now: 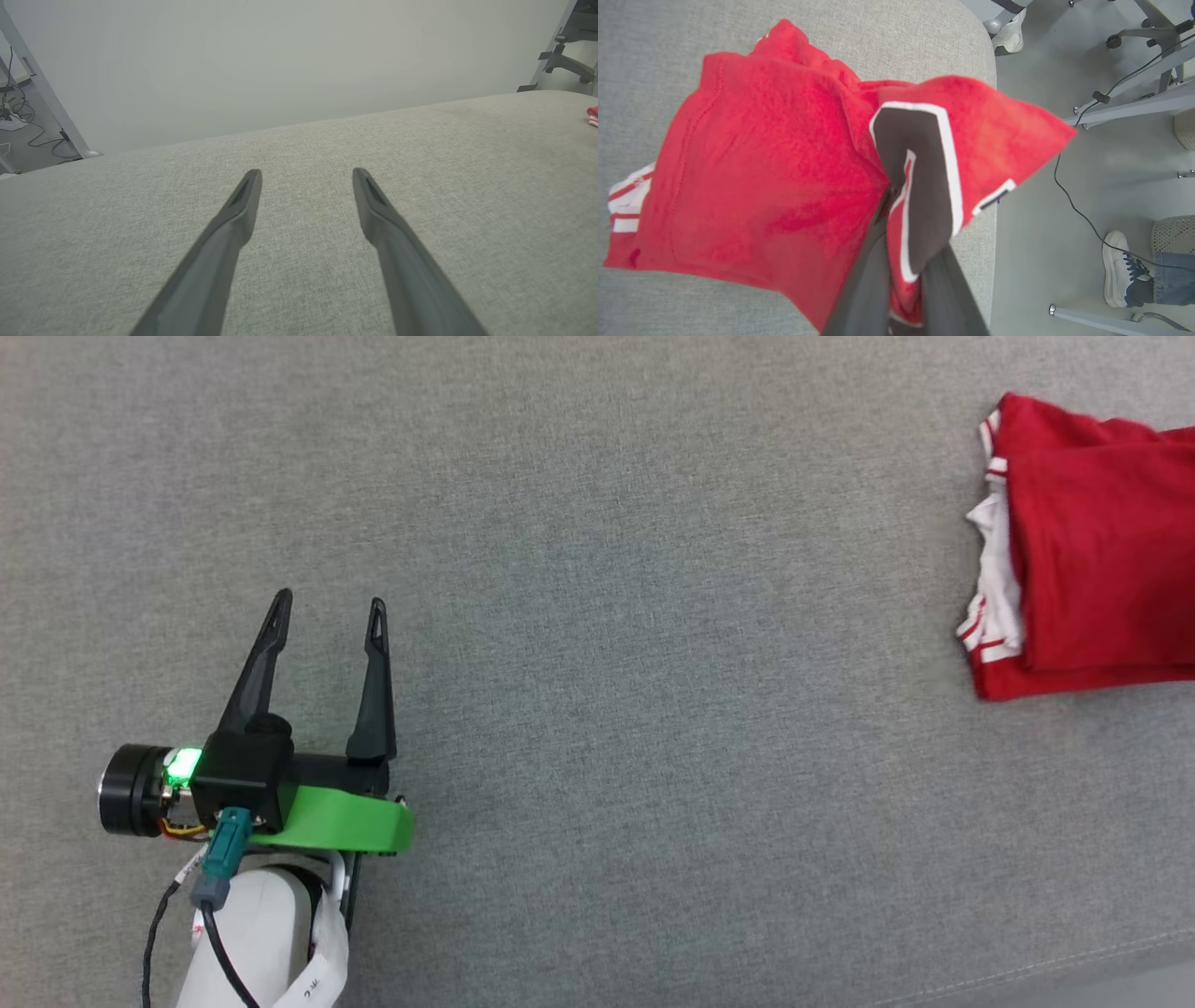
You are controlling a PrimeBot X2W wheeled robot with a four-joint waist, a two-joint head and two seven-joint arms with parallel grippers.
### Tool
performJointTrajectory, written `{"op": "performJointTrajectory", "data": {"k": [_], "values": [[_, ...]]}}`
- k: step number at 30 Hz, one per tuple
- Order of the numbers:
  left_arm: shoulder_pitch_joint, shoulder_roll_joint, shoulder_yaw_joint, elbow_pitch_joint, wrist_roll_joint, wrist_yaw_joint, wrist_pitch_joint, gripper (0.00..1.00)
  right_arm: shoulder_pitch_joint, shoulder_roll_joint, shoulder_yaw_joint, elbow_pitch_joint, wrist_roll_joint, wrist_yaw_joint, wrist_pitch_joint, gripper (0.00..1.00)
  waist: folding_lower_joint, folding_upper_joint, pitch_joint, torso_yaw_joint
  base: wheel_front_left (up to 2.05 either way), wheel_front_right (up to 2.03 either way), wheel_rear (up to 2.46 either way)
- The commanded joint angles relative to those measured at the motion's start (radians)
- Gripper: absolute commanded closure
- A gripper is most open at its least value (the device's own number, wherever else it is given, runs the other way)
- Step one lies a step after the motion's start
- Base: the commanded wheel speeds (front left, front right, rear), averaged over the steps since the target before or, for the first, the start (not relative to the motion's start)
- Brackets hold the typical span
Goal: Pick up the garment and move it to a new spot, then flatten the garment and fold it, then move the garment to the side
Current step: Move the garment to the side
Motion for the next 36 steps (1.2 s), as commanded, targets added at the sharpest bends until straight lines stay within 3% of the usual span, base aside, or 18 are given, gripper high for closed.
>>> {"op": "performJointTrajectory", "data": {"k": [1, 17, 18, 20, 27, 36], "values": [[-0.022, 0.011, 0.004, -0.009, 0.008, -0.006, -0.006, 0.00, -0.025, -0.004, -0.012, 0.020, -0.014, -0.001, -0.001, 1.00, -0.0001, 0.0045, 0.069, -0.016, 0.00, 0.00, 0.00], [-0.057, 0.047, 0.008, -0.060, 0.017, 0.004, -0.006, 0.00, -0.208, 0.030, -0.131, 0.363, -0.188, -0.001, -0.114, 1.00, -0.0001, 0.0045, 0.159, 0.015, 0.00, 0.00, 0.00], [-0.057, 0.047, 0.007, -0.060, 0.017, 0.005, -0.006, 0.00, -0.214, 0.037, -0.132, 0.376, -0.192, -0.001, -0.122, 0.72, -0.0001, 0.0045, 0.157, 0.016, 0.00, 0.00, 0.00], [-0.056, 0.045, 0.005, -0.056, 0.016, 0.008, -0.006, 0.00, -0.226, 0.049, -0.133, 0.401, -0.211, -0.001, -0.143, 0.00, -0.0001, 0.0045, 0.147, 0.018, 0.00, 0.00, 0.00], [-0.031, 0.026, 0.001, -0.023, -0.001, 0.022, -0.006, 0.00, -0.238, 0.071, -0.179, 0.472, -0.306, -0.001, -0.335, 0.00, -0.0001, 0.0045, 0.036, 0.035, 0.00, 0.00, 0.00], [0.035, 0.000, 0.004, 0.009, -0.017, 0.036, -0.006, 0.00, -0.233, 0.168, -0.270, 0.425, -0.416, -0.001, -0.652, 0.00, -0.0001, 0.0045, -0.109, 0.072, 0.00, 0.00, 0.00]]}}
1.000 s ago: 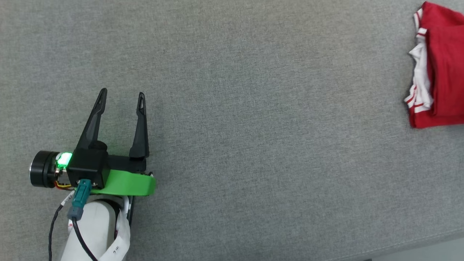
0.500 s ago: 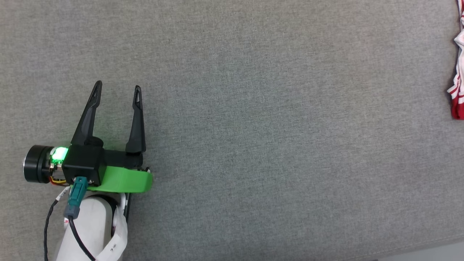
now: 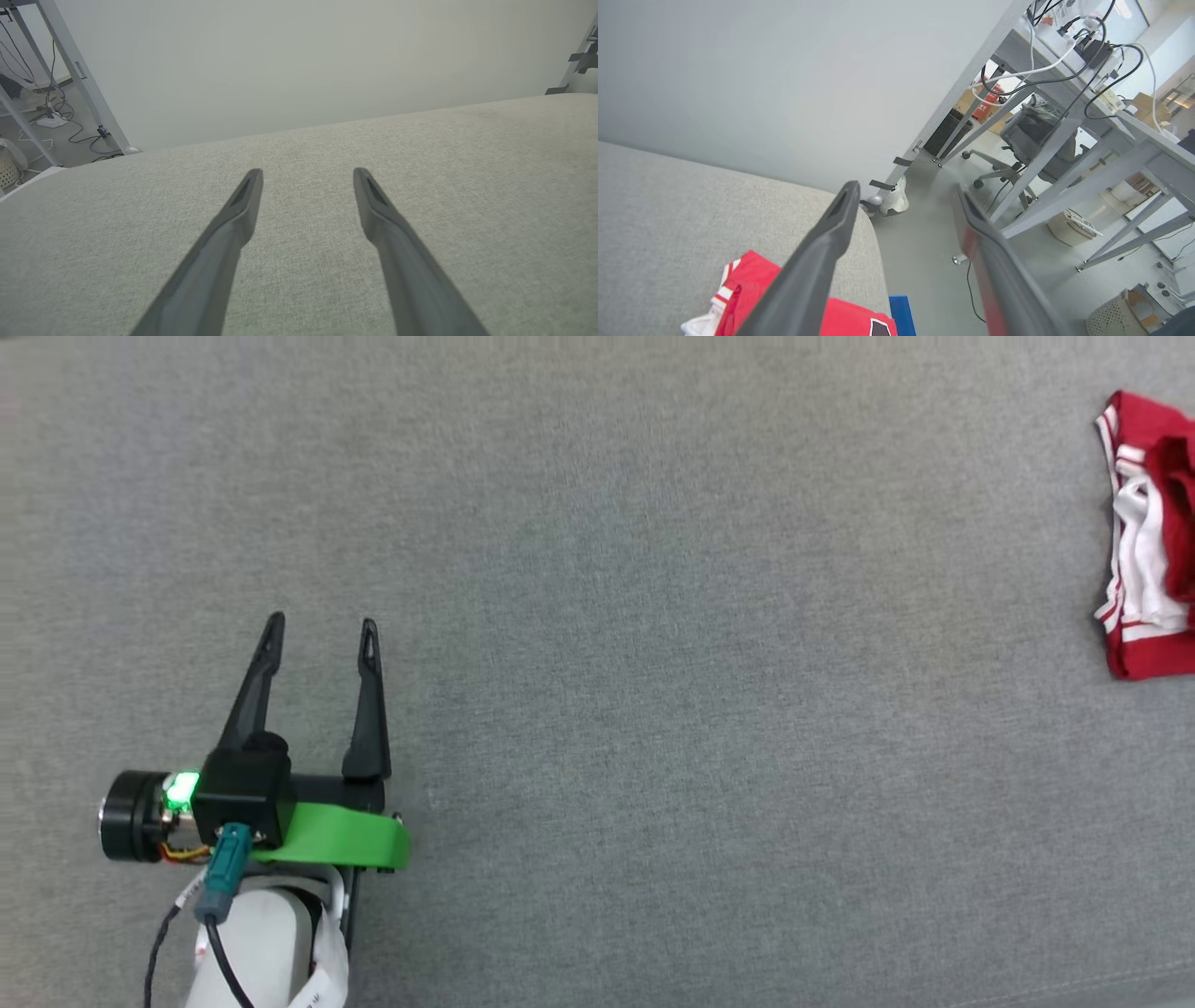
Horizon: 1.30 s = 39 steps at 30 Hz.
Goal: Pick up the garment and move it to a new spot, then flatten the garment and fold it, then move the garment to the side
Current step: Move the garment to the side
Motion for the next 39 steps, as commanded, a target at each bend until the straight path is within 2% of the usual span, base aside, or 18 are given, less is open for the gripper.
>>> {"op": "performJointTrajectory", "data": {"k": [1, 6, 10, 14, 19, 27, 33, 34, 39], "values": [[0.018, -0.010, 0.002, 0.004, -0.010, 0.008, -0.006, 0.00, 0.002, 0.029, -0.016, -0.021, -0.019, -0.001, -0.030, 0.00, 0.0000, 0.0044, -0.083, 0.036, 0.00, 0.00, 0.00], [0.048, -0.026, -0.003, 0.020, -0.017, 0.011, -0.006, 0.00, 0.059, 0.142, -0.075, -0.157, -0.078, -0.001, -0.072, 0.00, 0.0000, 0.0044, -0.143, 0.070, 0.00, 0.00, 0.00], [0.058, -0.041, -0.011, 0.036, -0.023, 0.012, -0.006, 0.00, 0.154, 0.242, -0.143, -0.359, -0.061, -0.001, -0.073, 0.00, 0.0000, 0.0044, -0.190, 0.111, 0.00, 0.00, 0.00], [0.078, -0.051, -0.010, 0.050, -0.028, 0.016, -0.006, 0.00, 0.263, 0.331, -0.157, -0.526, -0.072, -0.001, -0.073, 0.00, 0.0000, 0.0044, -0.229, 0.140, 0.00, 0.00, 0.00], [0.103, -0.058, -0.009, 0.064, -0.029, 0.016, -0.006, 0.00, 0.375, 0.450, -0.154, -0.634, -0.083, -0.001, -0.073, 0.00, 0.0000, 0.0044, -0.268, 0.165, 0.00, 0.00, 0.00], [0.120, -0.068, -0.013, 0.085, -0.030, 0.013, -0.006, 0.00, 0.563, 0.604, -0.111, -0.672, -0.088, -0.001, -0.073, 0.00, 0.0000, 0.0044, -0.301, 0.195, 0.00, 0.00, 0.00], [0.130, -0.072, -0.013, 0.098, -0.028, 0.012, -0.006, 0.00, 0.672, 0.656, -0.085, -0.651, -0.067, -0.001, -0.073, 0.00, 0.0000, 0.0044, -0.323, 0.202, 0.00, 0.00, 0.00], [0.154, -0.076, -0.010, 0.113, -0.034, 0.007, -0.006, 0.00, 0.794, 0.689, -0.096, -0.644, -0.047, -0.001, -0.074, 0.00, 0.0000, 0.0044, -0.354, 0.206, 0.00, 0.00, 0.00], [0.174, -0.079, -0.013, 0.120, -0.040, 0.000, -0.006, 0.00, 0.860, 0.701, -0.119, -0.661, -0.046, -0.001, -0.074, 0.00, 0.0000, 0.0044, -0.375, 0.208, 0.00, 0.00, 0.00]]}}
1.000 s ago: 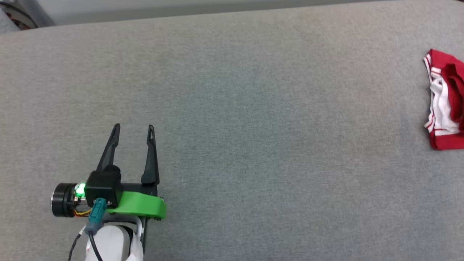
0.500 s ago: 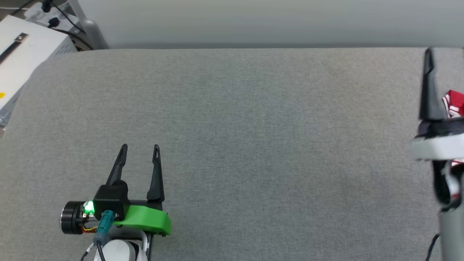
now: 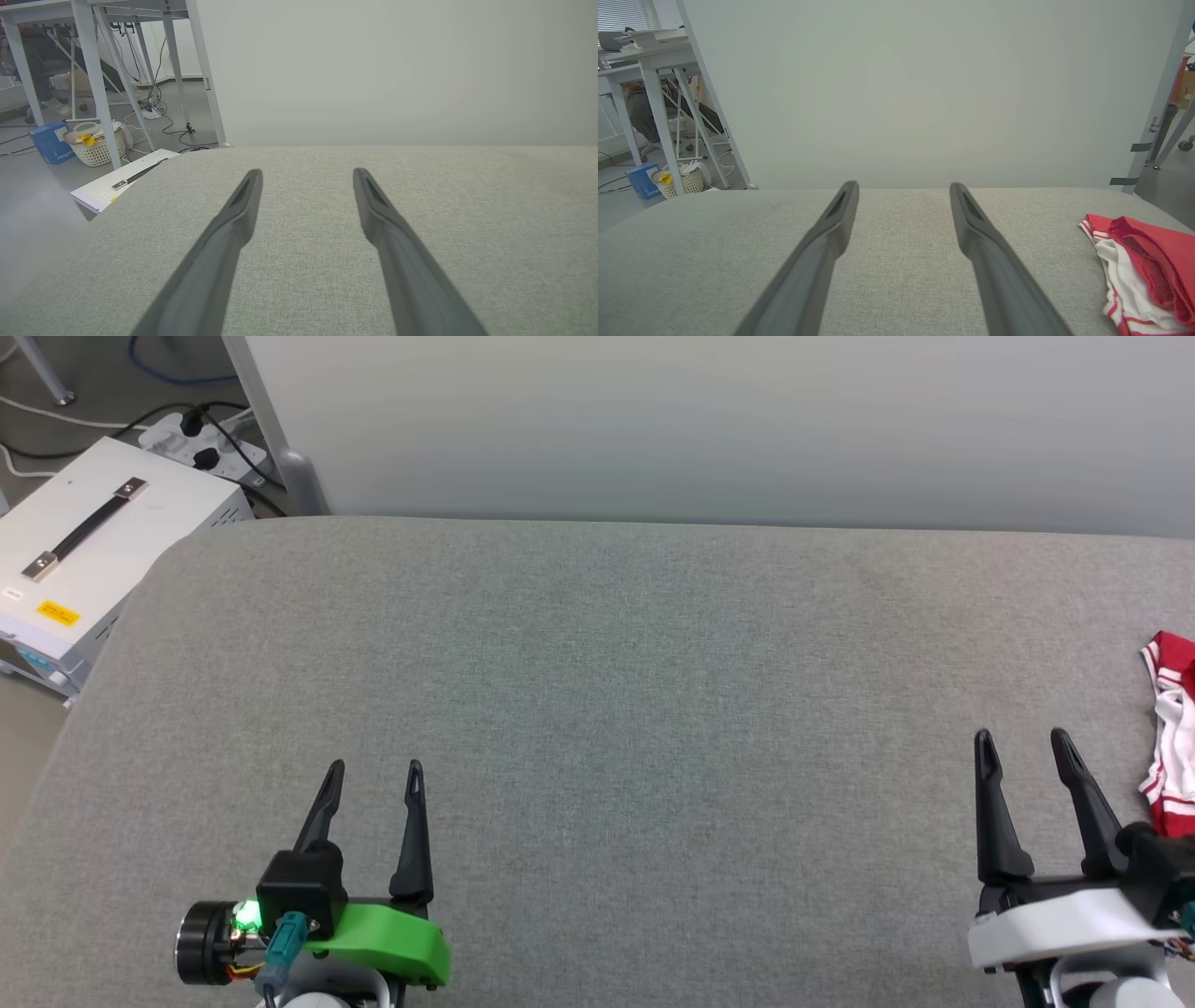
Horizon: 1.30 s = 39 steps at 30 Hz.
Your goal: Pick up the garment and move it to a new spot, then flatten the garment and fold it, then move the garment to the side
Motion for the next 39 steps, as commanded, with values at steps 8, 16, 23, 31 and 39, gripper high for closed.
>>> {"op": "performJointTrajectory", "data": {"k": [8, 16, 23, 31, 39], "values": [[0.031, -0.007, -0.009, 0.015, -0.012, -0.018, -0.006, 0.00, 0.087, 0.010, -0.012, -0.031, 0.004, -0.001, -0.006, 0.00, 0.0001, 0.0045, -0.027, 0.001, 0.00, 0.00, 0.00], [0.042, -0.009, -0.012, 0.023, -0.011, -0.025, -0.006, 0.00, 0.123, 0.011, -0.006, -0.038, 0.015, -0.001, -0.006, 0.00, 0.0001, 0.0045, -0.033, 0.000, 0.00, 0.00, 0.00], [0.041, -0.011, -0.014, 0.026, -0.009, -0.026, -0.006, 0.00, 0.129, 0.011, -0.003, -0.038, 0.021, -0.001, -0.006, 0.00, 0.0001, 0.0045, -0.028, 0.001, 0.00, 0.00, 0.00], [0.022, -0.006, -0.016, 0.021, -0.010, -0.024, 0.006, 1.00, 0.114, 0.011, -0.003, -0.029, 0.007, 0.000, 0.005, 1.00, 0.0001, 0.0001, -0.028, 0.000, 0.00, 0.00, 0.00], [0.021, -0.007, -0.010, 0.011, -0.004, -0.022, 0.026, 1.00, 0.103, 0.011, 0.002, -0.025, -0.007, 0.000, 0.025, 1.00, 0.0001, 0.0004, -0.028, -0.003, 0.00, 0.00, 0.00]]}}
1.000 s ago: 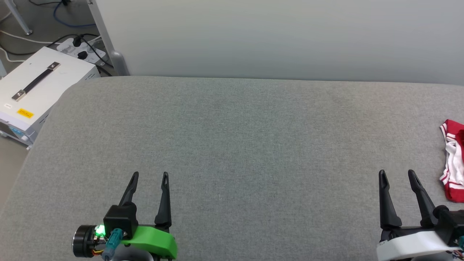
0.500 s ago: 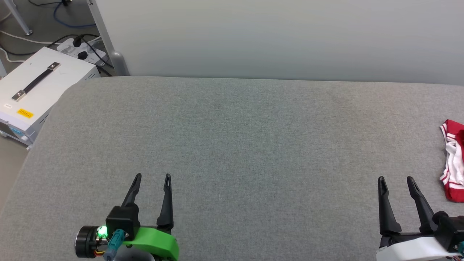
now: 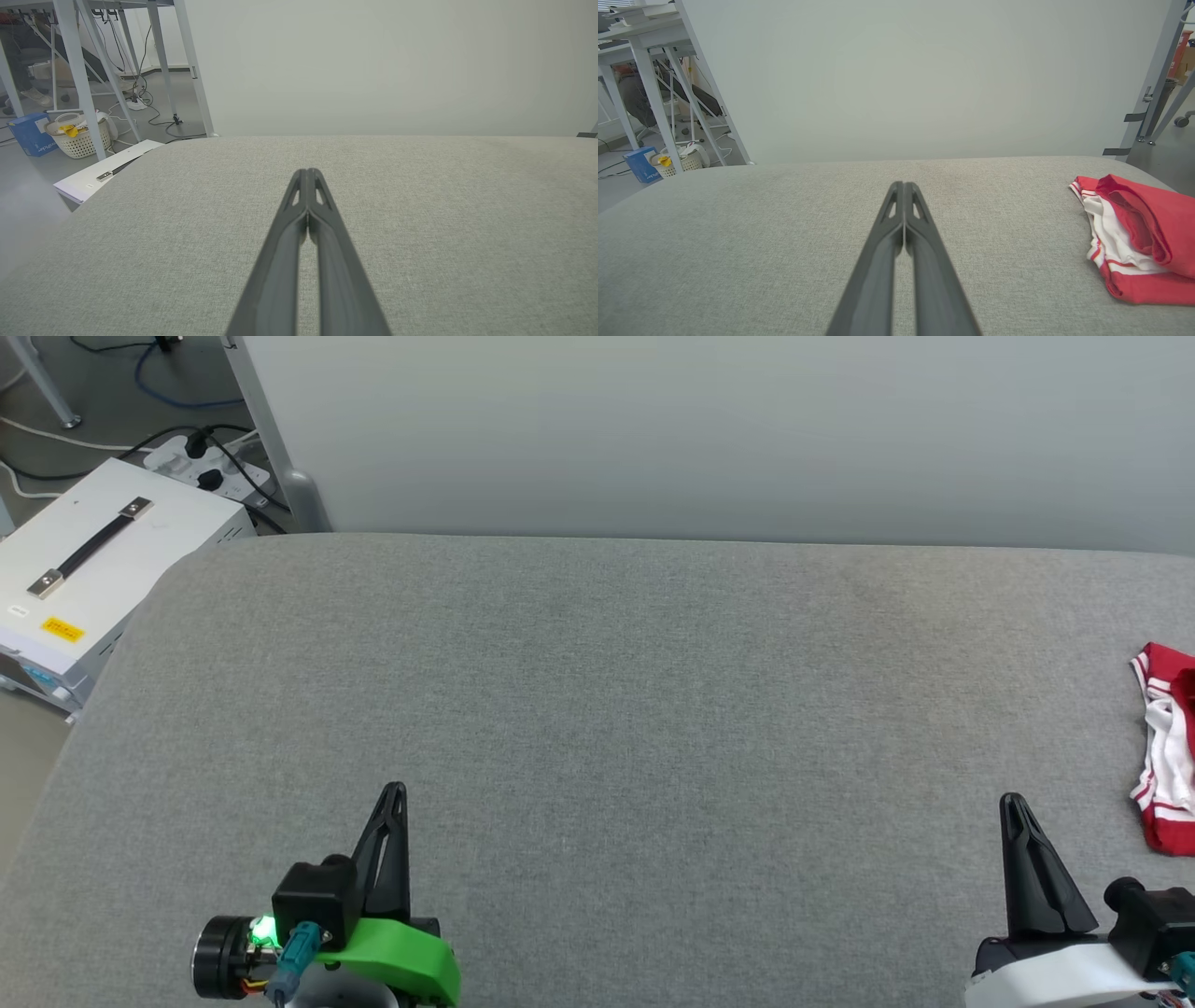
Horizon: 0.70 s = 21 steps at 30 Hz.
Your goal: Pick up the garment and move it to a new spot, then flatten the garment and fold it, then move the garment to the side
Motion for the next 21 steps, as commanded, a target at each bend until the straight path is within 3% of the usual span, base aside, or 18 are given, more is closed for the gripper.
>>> {"op": "performJointTrajectory", "data": {"k": [1, 21], "values": [[-0.002, -0.001, 0.006, -0.008, 0.008, 0.003, 0.008, 1.00, -0.014, -0.001, 0.003, 0.003, -0.007, 0.000, 0.008, 1.00, 0.0001, 0.0004, 0.000, -0.001, 0.00, 0.00, 0.00], [-0.006, -0.003, 0.019, -0.027, 0.021, 0.008, 0.048, 1.00, -0.036, -0.001, 0.014, 0.009, -0.036, 0.000, 0.048, 1.00, 0.0001, 0.0011, -0.001, -0.007, 0.00, 0.00, 0.00]]}}
